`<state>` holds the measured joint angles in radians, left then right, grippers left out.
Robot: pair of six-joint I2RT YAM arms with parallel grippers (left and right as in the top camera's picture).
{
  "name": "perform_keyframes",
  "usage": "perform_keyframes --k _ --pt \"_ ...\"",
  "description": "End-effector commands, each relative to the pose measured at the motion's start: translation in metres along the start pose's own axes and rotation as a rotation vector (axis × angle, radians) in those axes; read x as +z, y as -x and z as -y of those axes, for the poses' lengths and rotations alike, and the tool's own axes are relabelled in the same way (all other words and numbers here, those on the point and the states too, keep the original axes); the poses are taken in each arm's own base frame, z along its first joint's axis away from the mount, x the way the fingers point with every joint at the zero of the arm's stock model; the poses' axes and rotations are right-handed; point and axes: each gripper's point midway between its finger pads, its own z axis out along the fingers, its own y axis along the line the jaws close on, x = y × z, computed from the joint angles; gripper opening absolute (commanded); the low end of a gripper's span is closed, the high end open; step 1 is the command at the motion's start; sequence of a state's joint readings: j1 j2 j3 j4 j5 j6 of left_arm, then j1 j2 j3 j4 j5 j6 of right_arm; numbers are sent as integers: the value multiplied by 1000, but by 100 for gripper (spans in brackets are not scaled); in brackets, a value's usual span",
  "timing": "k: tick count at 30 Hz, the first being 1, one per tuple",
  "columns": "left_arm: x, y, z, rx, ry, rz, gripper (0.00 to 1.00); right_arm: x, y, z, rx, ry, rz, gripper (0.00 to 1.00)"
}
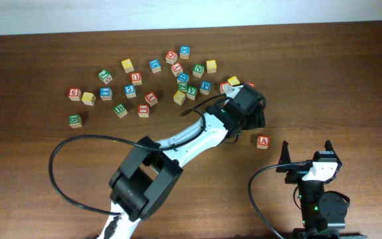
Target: Spell out RSS
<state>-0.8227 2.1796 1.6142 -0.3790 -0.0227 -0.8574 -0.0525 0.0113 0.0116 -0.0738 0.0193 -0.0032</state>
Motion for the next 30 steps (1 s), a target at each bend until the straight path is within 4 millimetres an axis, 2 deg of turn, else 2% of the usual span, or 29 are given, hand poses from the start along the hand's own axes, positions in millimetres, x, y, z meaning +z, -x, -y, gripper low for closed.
perform_keyframes --k 1,5,6,8,13,22,27,30 --pt "16 7 -19 -44 72 54 78 0 -3 2 4 -12 -5 98" --pt "39 -6 -33 -41 105 25 71 0 -3 2 4 -12 -5 98" --pt "40 -6 -34 -41 106 25 66 0 -3 2 4 -12 -5 98" --pt "40 -4 -31 -42 95 35 64 0 -3 2 4 -12 -5 98" --pt "40 -3 -29 -42 88 36 43 0 -3 2 4 -12 -5 98" --pt "38 -9 -22 -44 50 -4 39 0 -3 2 4 -11 -5 98" --pt "26 -4 -14 -44 31 3 32 0 -3 2 4 -12 -5 98" --pt "23 -5 -16 -44 42 -6 30 0 -3 2 4 -12 -5 98"
